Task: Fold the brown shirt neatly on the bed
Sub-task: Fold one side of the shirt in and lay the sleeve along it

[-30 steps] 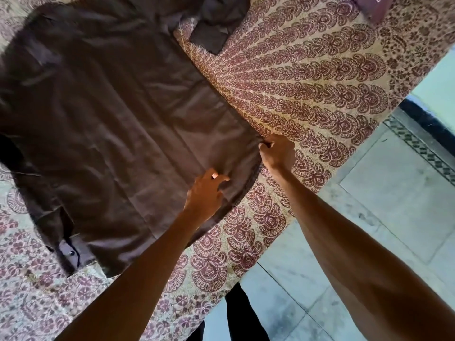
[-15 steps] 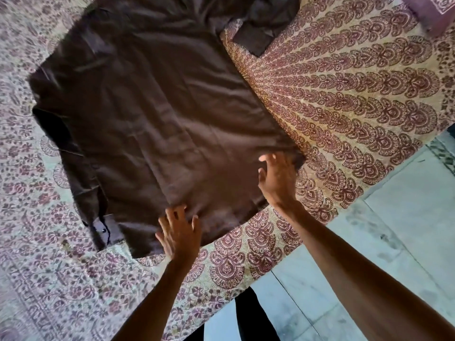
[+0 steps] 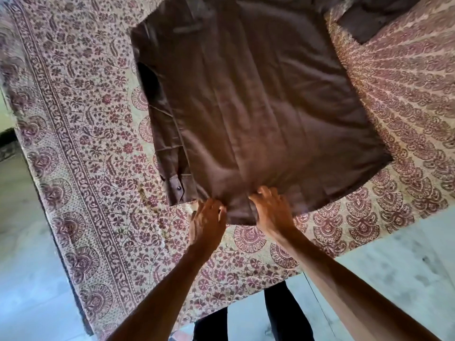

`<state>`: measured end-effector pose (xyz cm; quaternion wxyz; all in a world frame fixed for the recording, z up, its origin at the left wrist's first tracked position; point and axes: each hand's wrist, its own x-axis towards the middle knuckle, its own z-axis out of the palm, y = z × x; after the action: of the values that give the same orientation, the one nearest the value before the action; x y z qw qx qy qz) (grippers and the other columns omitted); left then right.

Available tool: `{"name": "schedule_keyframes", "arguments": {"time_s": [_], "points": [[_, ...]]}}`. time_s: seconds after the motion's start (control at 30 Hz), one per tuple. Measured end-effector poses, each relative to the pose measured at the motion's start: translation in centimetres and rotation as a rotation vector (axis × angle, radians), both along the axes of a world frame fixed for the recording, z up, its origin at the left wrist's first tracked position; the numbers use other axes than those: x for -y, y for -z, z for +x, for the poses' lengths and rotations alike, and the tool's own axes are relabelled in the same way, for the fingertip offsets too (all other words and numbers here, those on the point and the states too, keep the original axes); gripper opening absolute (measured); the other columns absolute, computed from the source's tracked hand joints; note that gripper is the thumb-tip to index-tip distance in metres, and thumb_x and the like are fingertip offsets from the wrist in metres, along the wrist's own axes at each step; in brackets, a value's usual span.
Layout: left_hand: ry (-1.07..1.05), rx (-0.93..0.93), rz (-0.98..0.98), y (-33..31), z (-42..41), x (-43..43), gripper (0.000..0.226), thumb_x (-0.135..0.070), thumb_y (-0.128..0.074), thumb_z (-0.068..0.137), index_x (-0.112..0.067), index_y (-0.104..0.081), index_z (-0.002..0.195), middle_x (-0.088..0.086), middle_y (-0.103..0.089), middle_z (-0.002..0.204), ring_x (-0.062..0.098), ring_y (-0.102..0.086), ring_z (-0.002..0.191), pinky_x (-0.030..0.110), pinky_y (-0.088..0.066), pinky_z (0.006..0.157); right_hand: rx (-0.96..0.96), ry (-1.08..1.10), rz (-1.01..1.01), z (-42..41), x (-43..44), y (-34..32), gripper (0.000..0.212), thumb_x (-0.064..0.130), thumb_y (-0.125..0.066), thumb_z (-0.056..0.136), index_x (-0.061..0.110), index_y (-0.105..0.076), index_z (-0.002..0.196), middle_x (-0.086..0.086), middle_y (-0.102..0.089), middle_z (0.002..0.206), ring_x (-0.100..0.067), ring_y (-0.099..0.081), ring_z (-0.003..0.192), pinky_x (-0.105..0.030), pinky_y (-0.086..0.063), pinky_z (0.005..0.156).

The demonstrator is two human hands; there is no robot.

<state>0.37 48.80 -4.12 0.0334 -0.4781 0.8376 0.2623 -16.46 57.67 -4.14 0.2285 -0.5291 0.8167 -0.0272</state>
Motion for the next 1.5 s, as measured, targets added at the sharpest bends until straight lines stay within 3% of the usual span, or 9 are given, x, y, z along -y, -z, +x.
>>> {"name": "schedule_keyframes", "arguments": {"time_s": [0.17, 0.27, 0.4, 0.6, 0.9, 1.03, 1.2, 1.33, 1.5], "points": [[-0.240, -0.223, 0.060, -0.6, 1.7, 4.8, 0.036, -0.045, -0.034, 0.096, -0.020, -0.058, 0.088, -0.001, -0.062, 0.069, 0.019, -0.060, 0.053, 0.031, -0.049, 0.043, 0.092, 0.073, -0.046, 2.7, 6.4, -0.5, 0.035, 0.009, -0.067, 0.078, 0.019, -0.067, 0.112, -0.005, -0.067, 0.110, -0.027, -0.062, 0.097, -0.039, -0.055, 0.081], [-0.524, -0.081, -0.109, -0.8, 2.1, 10.5, 0.050, -0.051, -0.039, 0.092, -0.013, -0.050, 0.121, 0.015, -0.057, 0.116, 0.033, -0.058, 0.098, 0.045, -0.052, 0.078, 0.167, 0.115, -0.076, 3.5, 11.7, -0.7, 0.032, 0.014, -0.062, 0.083, 0.019, -0.067, 0.114, -0.005, -0.068, 0.111, -0.027, -0.064, 0.101, -0.038, -0.053, 0.087], [-0.725, 0.211, 0.250, 0.9, 2.6, 17.8, 0.089, -0.055, -0.060, 0.083, -0.004, -0.024, 0.146, 0.022, -0.030, 0.149, 0.037, -0.031, 0.135, 0.050, -0.030, 0.109, 0.206, 0.121, -0.049, 4.4, 18.8, -1.3, 0.025, 0.022, -0.057, 0.089, 0.023, -0.064, 0.113, -0.002, -0.065, 0.113, -0.025, -0.064, 0.105, -0.036, -0.053, 0.085], [-0.656, -0.158, 0.317, -1.6, 2.8, 22.8, 0.022, -0.016, -0.059, 0.090, -0.001, -0.056, 0.106, 0.016, -0.065, 0.096, 0.024, -0.056, 0.077, 0.028, -0.041, 0.062, 0.186, 0.132, -0.048, 5.0, 26.8, -2.9, 0.026, 0.025, -0.056, 0.091, 0.024, -0.062, 0.116, 0.001, -0.064, 0.117, -0.021, -0.061, 0.110, -0.033, -0.049, 0.086], [-0.201, -0.209, -0.838, -11.8, 12.1, 36.5, 0.016, 0.001, -0.052, 0.085, -0.011, -0.059, 0.092, 0.012, -0.057, 0.095, 0.026, -0.052, 0.083, 0.041, -0.042, 0.070, 0.088, 0.107, -0.105, 5.7, 36.3, -5.8, 0.026, 0.017, -0.053, 0.090, 0.022, -0.065, 0.113, 0.000, -0.070, 0.108, -0.021, -0.066, 0.099, -0.029, -0.051, 0.075], [0.129, 0.006, -0.419, -6.9, 15.2, 35.6, 0.034, 0.000, -0.069, 0.077, -0.017, -0.058, 0.105, 0.006, -0.064, 0.100, 0.016, -0.064, 0.078, 0.030, -0.055, 0.062, 0.106, 0.134, -0.108, 7.3, 40.7, -5.4, 0.021, 0.010, -0.055, 0.087, 0.018, -0.066, 0.102, -0.002, -0.072, 0.100, -0.024, -0.069, 0.090, -0.029, -0.048, 0.067], [-0.236, 0.061, -0.046, -3.6, 16.0, 37.0, 0.001, -0.018, -0.051, 0.096, -0.018, -0.053, 0.096, 0.002, -0.065, 0.084, 0.005, -0.055, 0.053, 0.013, -0.035, 0.041, 0.037, 0.091, -0.135, 9.2, 45.2, -4.3, 0.023, 0.002, -0.056, 0.082, 0.014, -0.066, 0.098, -0.003, -0.070, 0.098, -0.025, -0.067, 0.088, -0.034, -0.054, 0.071], [-0.271, 0.078, -0.244, -2.2, 15.9, 41.0, 0.053, -0.040, -0.067, 0.082, -0.015, -0.048, 0.125, 0.008, -0.052, 0.120, 0.019, -0.052, 0.099, 0.038, -0.049, 0.084, -0.014, -0.079, -0.182, 10.1, 47.6, -2.3, 0.029, -0.004, -0.061, 0.079, 0.013, -0.065, 0.102, -0.005, -0.068, 0.098, -0.022, -0.064, 0.087, -0.034, -0.054, 0.069], [-0.200, 0.292, -0.089, -0.7, 16.3, 45.1, 0.088, -0.067, -0.069, 0.067, -0.021, -0.042, 0.137, 0.004, -0.045, 0.140, 0.024, -0.038, 0.131, 0.052, -0.015, 0.114, -0.083, -0.325, -0.182, 11.5, 49.6, 0.2, 0.038, 0.004, -0.071, 0.076, 0.015, -0.063, 0.111, -0.004, -0.060, 0.108, -0.024, -0.056, 0.095, -0.037, -0.052, 0.076]]}}
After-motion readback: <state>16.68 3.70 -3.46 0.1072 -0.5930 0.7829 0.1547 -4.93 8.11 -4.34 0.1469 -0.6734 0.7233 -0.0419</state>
